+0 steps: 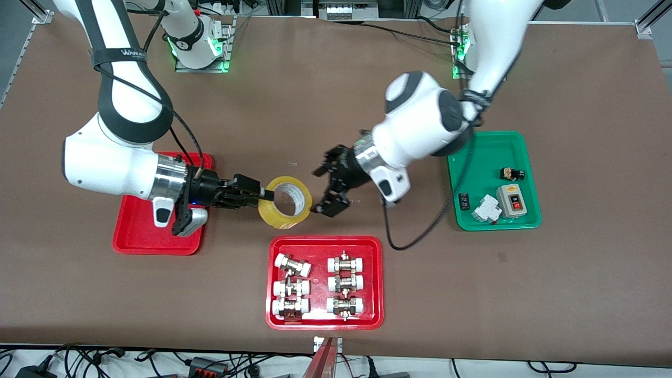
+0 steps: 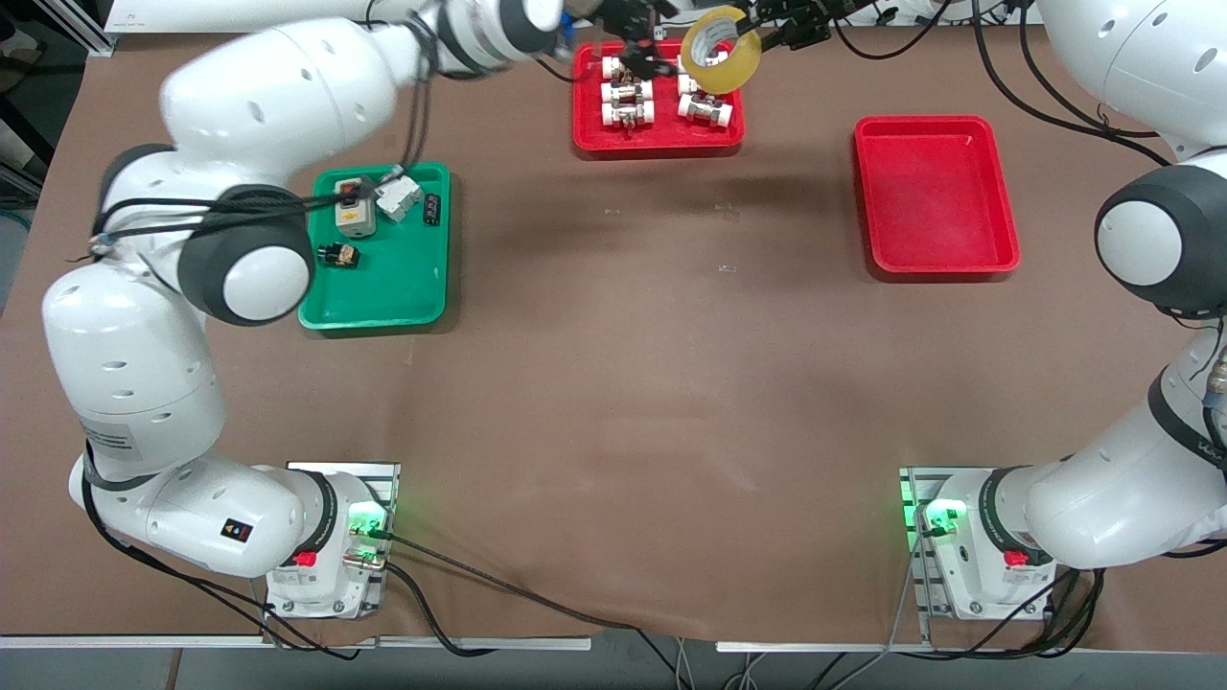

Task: Left arm passes tape to right arm into tray
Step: 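Open the left gripper and withdraw while the right gripper holds the tape, then lower the tape into the empty red tray and open the right gripper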

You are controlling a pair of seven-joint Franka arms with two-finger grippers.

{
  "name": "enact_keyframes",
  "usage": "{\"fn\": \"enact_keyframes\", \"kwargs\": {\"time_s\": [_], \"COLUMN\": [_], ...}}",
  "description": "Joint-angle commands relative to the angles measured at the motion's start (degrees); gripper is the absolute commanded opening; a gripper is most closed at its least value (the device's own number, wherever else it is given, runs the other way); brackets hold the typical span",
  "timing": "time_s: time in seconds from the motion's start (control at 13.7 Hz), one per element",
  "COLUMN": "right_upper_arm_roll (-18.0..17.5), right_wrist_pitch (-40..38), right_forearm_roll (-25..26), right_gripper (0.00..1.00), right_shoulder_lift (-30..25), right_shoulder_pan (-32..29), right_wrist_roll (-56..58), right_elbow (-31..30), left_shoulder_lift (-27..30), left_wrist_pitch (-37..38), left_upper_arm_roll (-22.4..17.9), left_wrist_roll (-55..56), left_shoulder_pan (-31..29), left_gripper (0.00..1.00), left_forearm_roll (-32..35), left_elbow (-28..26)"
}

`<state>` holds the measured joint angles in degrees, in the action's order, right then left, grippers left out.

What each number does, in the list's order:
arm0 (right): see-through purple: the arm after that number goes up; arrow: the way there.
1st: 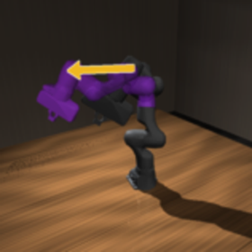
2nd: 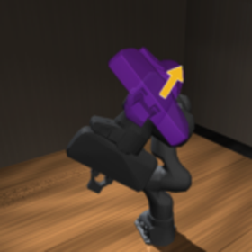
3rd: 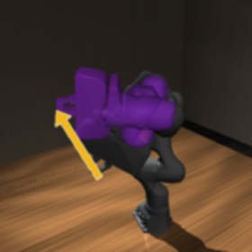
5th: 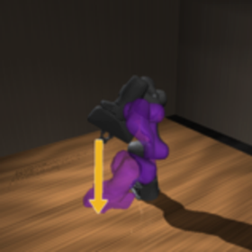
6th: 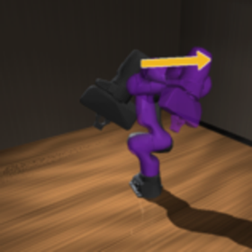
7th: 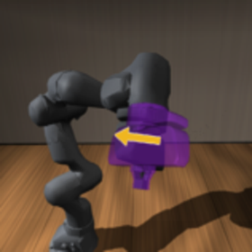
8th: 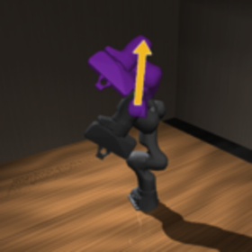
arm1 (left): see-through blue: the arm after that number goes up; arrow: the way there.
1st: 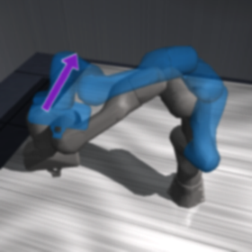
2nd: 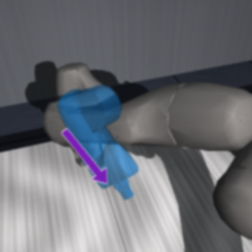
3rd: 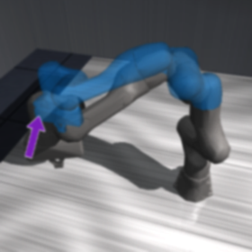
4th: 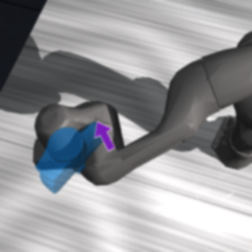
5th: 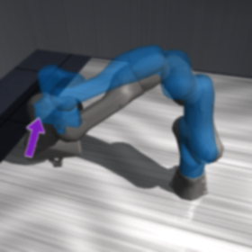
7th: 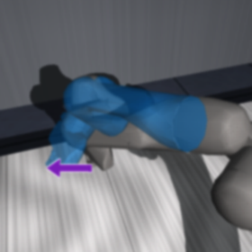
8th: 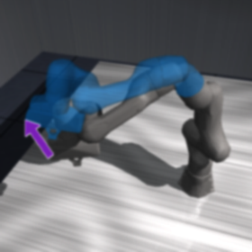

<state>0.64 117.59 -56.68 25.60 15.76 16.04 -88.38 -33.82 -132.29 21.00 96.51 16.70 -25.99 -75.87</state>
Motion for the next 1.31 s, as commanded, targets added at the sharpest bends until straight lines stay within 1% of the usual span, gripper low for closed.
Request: {"fn": "enact_keyframes", "kwargs": {"time_s": [0.0, 0.15, 0.22, 0.29, 0.36, 0.44, 0.51, 0.58, 0.66, 0.73, 0.8, 0.87, 0.95, 1.02, 1.09, 1.17, 1.24], "right_upper_arm_roll": [-0.2, -0.2, -0.2, -0.2, -0.2, -0.2, -0.2, -0.2, -0.2, -0.2, -0.2, -0.2, -0.2, -0.2, -0.2, -0.2, -0.2], "right_wrist_pitch": [-2.2, -7.3, -9.8, -12.1, -14.6, -16.9, -18.3, -19.2, -19.4, -19.4, -19.2, -19.0, -18.7, -17.9, -17.1, -16.3, -14.9], "right_forearm_roll": [2.8, 7.9, 10.2, 12.4, 13.9, 15.1, 17.1, 19.6, 21.9, 23.6, 24.6, 25.0, 26.0, 27.0, 28.0, 29.3, 31.0], "right_gripper": [0.0, 0.0, 0.0, 0.0, 0.0, 0.0, 0.0, 0.0, 0.0, 0.0, 0.0, 0.0, 0.05, 0.19, 0.69, 1.0, 1.0], "right_shoulder_lift": [1.6, 2.6, 3.6, 4.3, 5.3, 6.5, 7.4, 8.2, 8.4, 8.8, 9.6, 10.6, 11.5, 11.8, 11.8, 11.8, 11.8], "right_shoulder_pan": [-4.8, -9.9, -12.4, -15.3, -18.0, -20.7, -23.3, -25.0, -26.6, -27.7, -28.8, -29.6, -29.8, -29.9, -29.6, -29.3, -29.1], "right_wrist_roll": [2.1, 6.1, 7.9, 10.0, 13.5, 17.7, 21.5, 24.2, 26.3, 28.5, 31.1, 33.4, 34.9, 36.2, 36.3, 36.4, 36.9], "right_elbow": [0.0, -0.9, -1.1, -1.7, -1.7, -1.9, -2.0, -2.2, -2.9, -3.5, -3.9, -4.0, -4.0, -4.0, -4.0, -4.0, -4.0], "left_shoulder_lift": [5.4, 7.5, 7.9, 8.8, 10.7, 12.0, 13.3, 13.6, 14.4, 15.6, 17.4, 18.8, 21.2, 24.8, 29.3, 32.2, 32.8], "left_wrist_pitch": [19.4, 29.0, 33.3, 37.5, 40.8, 44.1, 47.9, 51.1, 53.1, 54.0, 54.1, 53.9, 52.8, 50.1, 46.3, 43.7, 43.9], "left_upper_arm_roll": [0.5, -0.1, -0.3, -0.3, 0.5, 0.4, 0.0, -0.1, -0.3, -0.3, 0.1, 0.1, 0.3, 0.3, 0.4, 0.3, 0.3], "left_wrist_roll": [-18.1, -33.4, -38.4, -42.1, -46.5, -52.5, -60.0, -66.8, -72.5, -78.3, -83.4, -85.5, -85.7, -85.7, -85.7, -86.1, -86.2], "left_shoulder_pan": [-9.2, -14.7, -16.7, -18.0, -18.9, -19.1, -19.9, -22.1, -24.1, -26.2, -27.7, -28.5, -30.1, -30.4, -30.5, -30.6, -30.6], "left_gripper": [1.0, 1.0, 1.0, 1.0, 1.0, 1.0, 1.0, 1.0, 1.0, 1.0, 1.0, 1.0, 1.0, 1.0, 1.0, 1.0, 1.0], "left_forearm_roll": [0.9, 0.9, 1.6, 6.3, 14.0, 19.9, 22.9, 23.9, 25.4, 28.5, 31.1, 31.8, 31.8, 31.7, 31.7, 31.5, 31.5], "left_elbow": [-0.6, -0.6, -0.6, -0.6, -0.6, -0.6, -0.6, -0.6, -0.6, -0.6, -1.8, -3.6, -7.3, -12.6, -19.1, -23.5, -24.2]}}
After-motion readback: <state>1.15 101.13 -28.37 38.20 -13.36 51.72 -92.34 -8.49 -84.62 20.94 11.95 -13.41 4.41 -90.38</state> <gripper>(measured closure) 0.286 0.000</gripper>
